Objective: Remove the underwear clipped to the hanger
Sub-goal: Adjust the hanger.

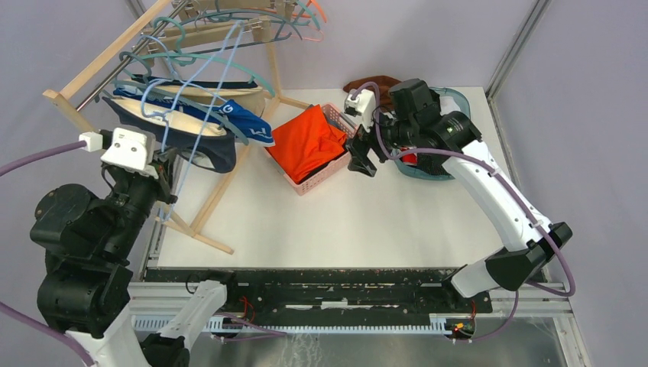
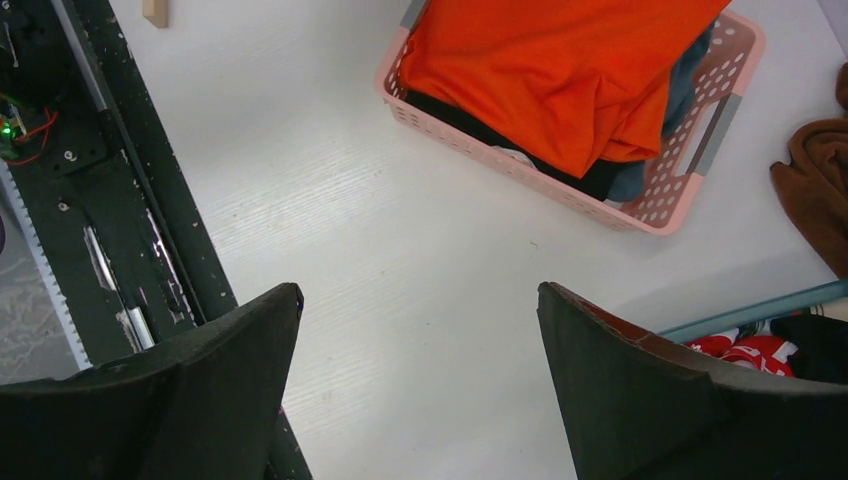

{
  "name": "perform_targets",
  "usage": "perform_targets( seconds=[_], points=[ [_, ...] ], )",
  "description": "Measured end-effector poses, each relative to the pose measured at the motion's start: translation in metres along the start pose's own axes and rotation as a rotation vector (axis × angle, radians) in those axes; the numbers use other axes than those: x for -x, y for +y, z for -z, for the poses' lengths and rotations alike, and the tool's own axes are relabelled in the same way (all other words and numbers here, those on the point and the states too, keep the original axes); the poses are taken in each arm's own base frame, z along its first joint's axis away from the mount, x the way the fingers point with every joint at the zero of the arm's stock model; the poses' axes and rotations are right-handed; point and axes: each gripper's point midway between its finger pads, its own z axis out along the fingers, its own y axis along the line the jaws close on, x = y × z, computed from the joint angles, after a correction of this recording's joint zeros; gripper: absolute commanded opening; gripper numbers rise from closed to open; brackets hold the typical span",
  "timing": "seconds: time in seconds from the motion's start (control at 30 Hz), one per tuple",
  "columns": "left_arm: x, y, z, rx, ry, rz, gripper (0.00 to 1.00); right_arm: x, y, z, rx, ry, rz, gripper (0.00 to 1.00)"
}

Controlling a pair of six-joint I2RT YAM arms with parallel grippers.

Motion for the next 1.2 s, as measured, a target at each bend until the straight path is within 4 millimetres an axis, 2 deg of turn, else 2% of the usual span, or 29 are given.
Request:
perform_targets(
  seconds=[0.17, 0.33, 0.43, 0.5, 0.7, 0.87, 1.03, 1.2],
  points=[
    [0.007, 0.022, 0.017, 0.144, -0.015, -0.001, 0.03, 0.002, -0.008, -0.015, -0.012, -0.004, -0.027, 0.96],
    [0.002, 0.022, 0.051, 0.199, -0.016, -0.023, 0.03, -0.001, -0.01, -0.026, 0.002, 0.01, -0.045, 0.96],
    [-0.006, 0.027, 0.071, 0.261, -0.009, -0.051, 0.03, -0.004, -0.01, -0.031, 0.016, 0.02, -0.056, 0.96],
    [-0.024, 0.034, 0.078, 0.316, 0.045, -0.07, 0.03, -0.005, -0.01, -0.039, 0.033, 0.029, -0.072, 0.96],
    [-0.061, 0.039, 0.054, 0.317, 0.192, -0.076, 0.03, -0.009, -0.013, -0.05, 0.044, 0.049, -0.086, 0.96],
    [-0.072, 0.043, 0.025, 0.3, 0.227, -0.091, 0.03, -0.01, -0.013, -0.051, 0.045, 0.053, -0.085, 0.96],
    [-0.083, 0.047, -0.015, 0.273, 0.26, -0.098, 0.03, -0.011, -0.013, -0.051, 0.046, 0.055, -0.073, 0.96],
    [-0.081, 0.045, -0.05, 0.212, 0.26, -0.091, 0.03, -0.017, -0.014, -0.053, 0.047, 0.071, -0.067, 0.96]
  ],
)
